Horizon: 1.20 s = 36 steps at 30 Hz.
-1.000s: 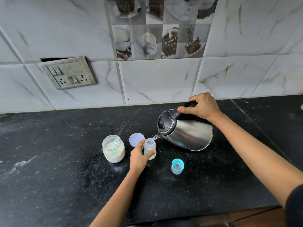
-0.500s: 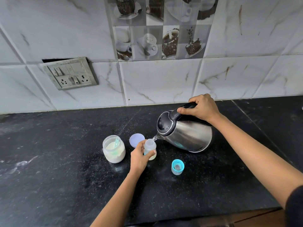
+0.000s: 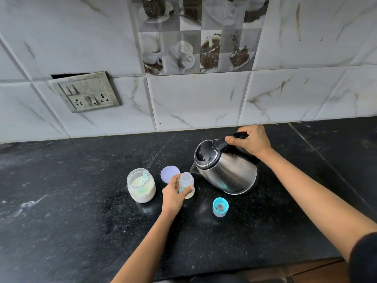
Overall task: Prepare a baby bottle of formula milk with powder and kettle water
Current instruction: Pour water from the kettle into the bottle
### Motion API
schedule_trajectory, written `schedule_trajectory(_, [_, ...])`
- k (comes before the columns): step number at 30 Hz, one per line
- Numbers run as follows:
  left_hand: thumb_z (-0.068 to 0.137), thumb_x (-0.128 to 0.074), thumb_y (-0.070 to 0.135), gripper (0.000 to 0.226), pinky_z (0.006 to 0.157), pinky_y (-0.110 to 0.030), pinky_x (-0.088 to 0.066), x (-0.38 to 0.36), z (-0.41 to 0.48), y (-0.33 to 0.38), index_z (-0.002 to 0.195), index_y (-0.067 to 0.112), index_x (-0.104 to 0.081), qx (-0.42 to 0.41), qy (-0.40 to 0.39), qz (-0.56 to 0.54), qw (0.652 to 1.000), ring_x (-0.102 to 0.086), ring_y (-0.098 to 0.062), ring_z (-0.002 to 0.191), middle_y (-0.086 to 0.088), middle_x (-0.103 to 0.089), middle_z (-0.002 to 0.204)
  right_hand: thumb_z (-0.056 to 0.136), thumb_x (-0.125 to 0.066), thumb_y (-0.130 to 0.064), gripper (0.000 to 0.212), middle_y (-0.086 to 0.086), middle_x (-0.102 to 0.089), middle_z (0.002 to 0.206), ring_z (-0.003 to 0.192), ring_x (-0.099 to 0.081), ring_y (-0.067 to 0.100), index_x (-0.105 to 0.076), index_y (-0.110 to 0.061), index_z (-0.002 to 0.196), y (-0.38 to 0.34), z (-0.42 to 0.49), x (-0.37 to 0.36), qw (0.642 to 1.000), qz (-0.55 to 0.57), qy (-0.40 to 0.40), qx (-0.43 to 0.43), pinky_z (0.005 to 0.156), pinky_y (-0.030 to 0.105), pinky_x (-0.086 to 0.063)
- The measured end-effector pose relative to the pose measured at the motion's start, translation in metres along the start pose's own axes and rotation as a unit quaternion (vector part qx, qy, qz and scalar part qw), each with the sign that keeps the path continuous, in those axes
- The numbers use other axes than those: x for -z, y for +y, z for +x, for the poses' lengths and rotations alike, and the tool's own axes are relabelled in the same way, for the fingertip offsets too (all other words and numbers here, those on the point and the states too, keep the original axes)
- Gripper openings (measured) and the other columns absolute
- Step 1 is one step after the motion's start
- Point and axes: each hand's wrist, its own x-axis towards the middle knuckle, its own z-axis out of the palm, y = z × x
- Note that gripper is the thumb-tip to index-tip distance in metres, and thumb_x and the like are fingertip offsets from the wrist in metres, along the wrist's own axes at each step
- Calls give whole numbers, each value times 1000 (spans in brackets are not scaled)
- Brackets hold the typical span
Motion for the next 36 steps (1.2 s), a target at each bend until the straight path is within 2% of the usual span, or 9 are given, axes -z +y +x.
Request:
schedule_trajectory(9, [73, -80, 18, 50, 80, -9, -39, -6, -3, 8, 113, 30, -53, 2, 3, 5, 1000, -57, 3, 95, 18, -60, 100, 69, -61, -65, 71, 12, -38, 44, 47, -32, 14, -53, 3, 52, 34, -10, 7, 997, 45, 61, -19, 49, 30, -26])
schedule_trajectory(14, [74, -80, 20, 48, 83, -17, -41, -8, -6, 8, 113, 33, -53, -2, 11, 5, 1000, -58, -4, 96, 13, -61, 103, 75, -59, -59, 56, 3, -37, 44, 46, -32, 8, -55, -10, 50, 56, -24, 16, 985, 101, 122, -69, 51, 30, -28])
schedule_trajectory(16, [75, -79, 20, 48, 82, -17, -40, -9, -6, 8, 111, 34, -52, -2, 12, 3, 1000, -58, -2, 95, 12, -61, 103, 76, -59, -57, 47, 3, -45, 46, 49, -41, 12, -58, -17, 52, 64, -30, 21, 977, 131, 140, -95, 54, 31, -33])
schedule_trajectory(18, [75, -79, 21, 48, 83, -18, -41, -10, -7, 8, 114, 33, -53, 0, 12, 4, 1000, -58, -3, 96, 11, -61, 106, 73, -58, -59, 40, -11, -55, 46, 48, -48, 2, -65, -21, 61, 71, -33, 25, 968, 154, 151, -130, 56, 28, -38])
schedule_trajectory(20, [75, -79, 23, 53, 86, -20, -41, -10, -7, 7, 120, 28, -53, 2, 9, 7, 1000, -58, -7, 101, 8, -61, 110, 71, -57, -63, 37, -8, -58, 49, 43, -49, 2, -67, -27, 67, 76, -35, 27, 961, 163, 153, -160, 55, 26, -41])
schedule_trajectory(26, [75, -79, 23, 57, 94, -24, -43, -13, -9, 4, 125, 23, -53, 6, 13, 10, 1000, -58, -12, 108, 4, -62, 116, 79, -57, -54, 33, -18, -57, 46, 46, -52, -4, -61, -26, 65, 82, -39, 32, 952, 179, 144, -203, 48, 11, -40])
schedule_trajectory(31, [77, -78, 22, 55, 91, -21, -42, -14, -12, 7, 126, 21, -52, 12, 17, 2, 1000, -57, -9, 106, 5, -61, 114, 92, -53, -42, 45, 4, -52, 62, 51, -48, 1, -57, -10, 62, 102, -50, 30, 940, 217, 130, -227, 55, 18, -42])
schedule_trajectory(33, [77, -77, 22, 55, 92, -21, -42, -14, -12, 6, 126, 21, -52, 13, 19, -2, 1000, -57, -9, 107, 5, -61, 116, 86, -51, -52, 46, -1, -52, 63, 58, -47, 5, -56, -14, 61, 103, -53, 28, 938, 217, 129, -239, 62, 23, -40])
schedule_trajectory(36, [77, -77, 24, 57, 93, -21, -43, -14, -11, 3, 128, 21, -51, 14, 19, 6, 1000, -58, -9, 109, 5, -62, 119, 89, -49, -48, 39, -17, -44, 58, 61, -39, 1, -50, -29, 55, 102, -54, 30, 946, 189, 122, -234, 68, 27, -34])
